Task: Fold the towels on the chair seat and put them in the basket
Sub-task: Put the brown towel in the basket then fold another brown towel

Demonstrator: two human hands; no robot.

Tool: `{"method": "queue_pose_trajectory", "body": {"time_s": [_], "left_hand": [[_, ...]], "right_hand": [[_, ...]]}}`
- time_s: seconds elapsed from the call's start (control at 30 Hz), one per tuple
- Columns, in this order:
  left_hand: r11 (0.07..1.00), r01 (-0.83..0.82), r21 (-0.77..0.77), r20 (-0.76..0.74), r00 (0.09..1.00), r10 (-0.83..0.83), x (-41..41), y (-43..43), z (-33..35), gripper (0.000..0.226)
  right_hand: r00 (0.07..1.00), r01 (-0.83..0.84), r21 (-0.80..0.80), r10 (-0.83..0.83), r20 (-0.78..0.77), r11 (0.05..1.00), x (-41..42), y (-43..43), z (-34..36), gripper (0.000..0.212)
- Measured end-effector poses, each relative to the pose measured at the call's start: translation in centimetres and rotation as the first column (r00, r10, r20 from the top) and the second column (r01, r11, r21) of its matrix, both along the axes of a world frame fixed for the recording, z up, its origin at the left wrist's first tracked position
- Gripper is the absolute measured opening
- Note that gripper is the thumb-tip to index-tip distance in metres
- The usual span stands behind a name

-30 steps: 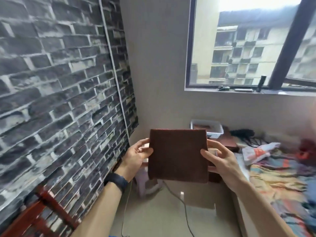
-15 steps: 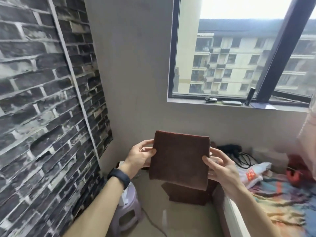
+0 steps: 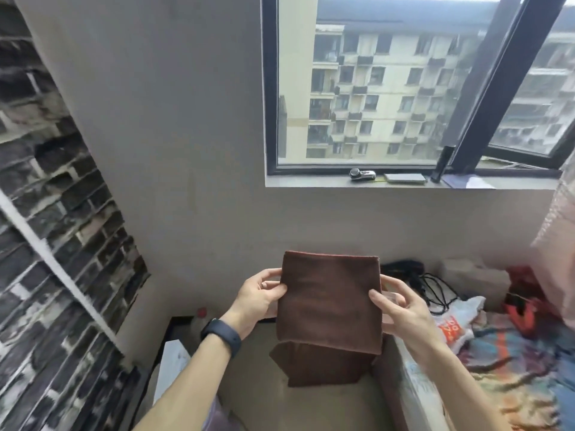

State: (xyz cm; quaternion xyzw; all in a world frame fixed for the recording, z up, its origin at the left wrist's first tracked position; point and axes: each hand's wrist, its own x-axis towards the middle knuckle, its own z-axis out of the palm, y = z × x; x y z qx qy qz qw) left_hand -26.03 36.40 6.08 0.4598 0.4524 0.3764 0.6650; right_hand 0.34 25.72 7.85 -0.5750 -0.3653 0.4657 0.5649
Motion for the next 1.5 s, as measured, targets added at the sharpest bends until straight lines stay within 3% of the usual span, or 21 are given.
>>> {"method": "queue_pose_trajectory", "body": {"time_s": [0.27,0.43,0.7,0.87,1.07,1.23,1.33,1.4,1.5], "left_hand": [[0.973,-0.018,-0.229,-0.149,0.989,-0.017,6.0,10.5,-11.2,0.025],[0.903,-0.079,-0.422,-0.269,0.962,-0.042,10.4,15.7,-16.6,0.025],[0.864,-0.176,-0.472,-0.469,0.88,-0.076,14.7,24.6,-22.8,0.028],[0.928,-0.156,-0.339,-0.651,0.751,-0.111,16.2,29.7,-24.5,0.028],[0.943,-0.089,-0.322,-0.769,0.605,-0.205,16.7,33.7,-27.6,0.029],[0.948,0.007,-0.319,-0.871,0.392,-0.296,17.4,35.2,-27.8,0.032],[0.931,0.164,-0.325,-0.925,0.151,-0.349,18.4,35.1,-27.1,0.044],[0.927,0.268,-0.261,-0.96,0.031,-0.279,19.0,34.6,-26.5,0.053],[0.857,0.51,-0.072,-0.996,0.011,-0.09,19.2,34.3,-26.4,0.059]], "right_hand": [[0.999,-0.04,-0.329,0.028,-0.04,0.944,6.0,11.8,-11.0,0.028],[0.995,-0.096,-0.543,0.065,-0.076,0.834,10.0,19.3,-16.9,0.024],[0.995,-0.089,-0.689,0.1,-0.024,0.719,13.7,30.6,-23.9,0.024],[0.99,-0.084,-0.719,0.137,0.016,0.69,14.4,36.4,-27.5,0.024],[0.997,-0.066,-0.757,0.082,-0.016,0.65,14.4,39.6,-31.9,0.028],[0.993,-0.033,-0.752,0.106,0.049,0.658,14.6,40.5,-33.8,0.038],[0.974,-0.013,-0.758,0.181,0.139,0.653,14.7,40.7,-34.4,0.046],[0.941,0.013,-0.749,0.245,0.232,0.662,14.5,40.5,-34.1,0.05],[0.8,0.135,-0.638,0.296,0.522,0.758,13.5,39.4,-33.1,0.051]]}}
